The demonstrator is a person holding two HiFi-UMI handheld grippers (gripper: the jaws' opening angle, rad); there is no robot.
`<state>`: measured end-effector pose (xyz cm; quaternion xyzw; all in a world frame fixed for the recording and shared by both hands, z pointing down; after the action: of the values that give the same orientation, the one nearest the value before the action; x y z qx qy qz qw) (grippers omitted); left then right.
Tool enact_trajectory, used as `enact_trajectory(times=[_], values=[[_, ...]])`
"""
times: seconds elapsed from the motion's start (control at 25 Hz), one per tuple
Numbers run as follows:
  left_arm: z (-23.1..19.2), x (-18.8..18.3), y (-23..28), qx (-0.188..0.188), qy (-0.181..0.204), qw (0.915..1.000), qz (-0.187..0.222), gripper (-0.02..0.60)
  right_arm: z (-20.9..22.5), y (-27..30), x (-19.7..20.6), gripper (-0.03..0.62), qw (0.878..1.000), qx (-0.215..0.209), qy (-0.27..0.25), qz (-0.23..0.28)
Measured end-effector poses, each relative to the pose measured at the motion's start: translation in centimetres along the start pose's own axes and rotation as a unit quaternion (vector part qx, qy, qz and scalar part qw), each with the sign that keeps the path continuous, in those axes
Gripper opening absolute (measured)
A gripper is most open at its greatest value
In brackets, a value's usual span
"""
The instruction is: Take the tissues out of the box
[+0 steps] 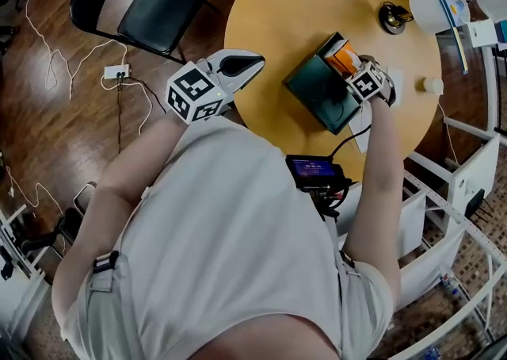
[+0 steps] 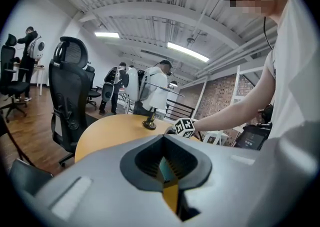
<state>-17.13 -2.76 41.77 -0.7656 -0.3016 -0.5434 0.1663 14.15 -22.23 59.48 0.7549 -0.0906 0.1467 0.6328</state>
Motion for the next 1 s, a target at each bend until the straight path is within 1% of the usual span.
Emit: enact_trajectory(times=[0.16, 0.28, 0.36, 0.48, 0.6, 0.76, 0.88, 1.0], values=[[0.9, 0.0, 1.8, 0.034, 0.000, 0.9994, -0.005, 0.000, 0.0, -4.3, -2.0, 0.304, 0.998, 0.047, -0.013, 0.030], [1.1, -0.1, 3.0, 0.061, -0.002, 0.9981, -0.007, 0.000, 0.6, -8.1, -2.0, 0.304, 0.995, 0.095, -0.014, 0.031], [2.1, -0.1, 3.9, 0.087, 0.005, 0.9961, -0.010, 0.000, 0.1, -10.9, 0.3, 0.305, 0.992, 0.127, 0.015, 0.023], [4.2, 0.5, 5.7, 0.136, 0.019, 0.9902, -0.025, 0.000, -2.9, -14.2, 5.9, 0.307, 0.984, 0.154, 0.089, 0.009], [6.1, 0.8, 7.4, 0.175, 0.025, 0.9837, -0.034, 0.000, -6.5, -15.1, 11.0, 0.310, 0.979, 0.157, 0.129, -0.023], [8.0, 1.0, 8.8, 0.204, 0.029, 0.9777, -0.041, 0.000, -11.8, -13.8, 16.0, 0.311, 0.977, 0.132, 0.156, -0.059], [8.7, 1.3, 9.0, 0.212, 0.031, 0.9757, -0.047, 0.000, -15.2, -12.4, 17.8, 0.313, 0.977, 0.112, 0.170, -0.068], [9.1, 1.6, 9.2, 0.215, 0.033, 0.9746, -0.054, 0.000, -17.5, -10.6, 18.2, 0.314, 0.979, 0.087, 0.170, -0.068]])
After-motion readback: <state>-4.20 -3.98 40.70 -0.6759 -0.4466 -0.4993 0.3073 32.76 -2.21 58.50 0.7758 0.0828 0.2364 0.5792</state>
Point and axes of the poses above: the fingertips, and each gripper's own axes: y forward along the fingers, z to its right, x out of its underside, the point moved 8 cm from there along -y, backward along the fingers, and after that the axes turned 12 degrees about z, right-handed, at the moved point
